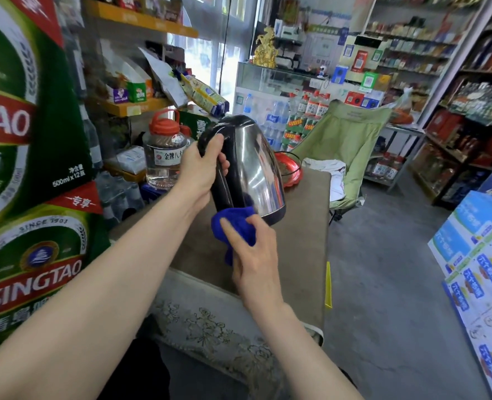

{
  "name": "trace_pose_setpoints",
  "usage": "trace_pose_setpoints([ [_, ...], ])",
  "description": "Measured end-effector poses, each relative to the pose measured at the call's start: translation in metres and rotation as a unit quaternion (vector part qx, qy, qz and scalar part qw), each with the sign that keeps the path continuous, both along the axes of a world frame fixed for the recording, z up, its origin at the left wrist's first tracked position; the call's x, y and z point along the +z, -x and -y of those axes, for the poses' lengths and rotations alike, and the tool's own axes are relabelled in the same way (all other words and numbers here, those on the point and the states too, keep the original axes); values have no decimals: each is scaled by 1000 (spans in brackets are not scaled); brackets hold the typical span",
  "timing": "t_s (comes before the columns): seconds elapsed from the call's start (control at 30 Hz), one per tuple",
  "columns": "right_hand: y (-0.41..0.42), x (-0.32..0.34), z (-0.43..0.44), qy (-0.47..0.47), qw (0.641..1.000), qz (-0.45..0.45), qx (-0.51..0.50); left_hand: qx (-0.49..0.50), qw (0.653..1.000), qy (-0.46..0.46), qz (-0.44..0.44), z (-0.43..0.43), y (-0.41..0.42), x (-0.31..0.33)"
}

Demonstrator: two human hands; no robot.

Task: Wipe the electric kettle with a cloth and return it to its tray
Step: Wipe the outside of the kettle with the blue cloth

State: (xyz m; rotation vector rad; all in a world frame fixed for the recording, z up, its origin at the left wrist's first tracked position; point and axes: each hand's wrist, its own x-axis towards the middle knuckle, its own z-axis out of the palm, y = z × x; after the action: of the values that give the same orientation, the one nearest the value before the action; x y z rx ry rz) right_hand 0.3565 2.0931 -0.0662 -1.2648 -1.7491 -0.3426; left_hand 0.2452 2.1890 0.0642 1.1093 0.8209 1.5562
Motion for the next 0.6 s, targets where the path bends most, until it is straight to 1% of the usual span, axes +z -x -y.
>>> trace_pose_setpoints([
  [0.03,-3,-7,-2,3,1000,20,9,2,1000,-1,1,0,1,0],
  [0.07,-10,-17,-2,7,1000,22,12,5,1000,-3,0,0,4,-1],
  [0.1,-17,-26,0,7,1000,1,9,9,1000,-5,2,-1,6,0],
  [0.17,-29,-33,4,0,996,-87,-31,19,1000,-3,14,-3,13,0],
  [0.23,-27,-19,4,-20,984,-165,-67,23,999,1,24,-3,15,0],
  [0.27,-21,-7,1,-38,982,-174,-69,21,999,-3,26,-2,13,-1],
  [0.3,-14,6,-5,-52,983,-165,-61,17,999,-8,30,1,9,-3],
  [0.33,-8,19,-12,-60,987,-138,-58,9,999,-10,40,6,4,-4],
  [0.4,0,35,-24,-62,991,-78,-92,-12,997,-6,77,16,-7,-2],
  [0.43,1,40,-29,-62,989,-71,-114,-21,995,-2,97,20,-10,1],
  [0.53,-6,57,-34,-87,981,-121,-124,-30,992,-4,123,27,-12,10],
  [0.6,-13,71,-36,-97,972,-190,-101,-33,992,-13,119,29,-8,15],
])
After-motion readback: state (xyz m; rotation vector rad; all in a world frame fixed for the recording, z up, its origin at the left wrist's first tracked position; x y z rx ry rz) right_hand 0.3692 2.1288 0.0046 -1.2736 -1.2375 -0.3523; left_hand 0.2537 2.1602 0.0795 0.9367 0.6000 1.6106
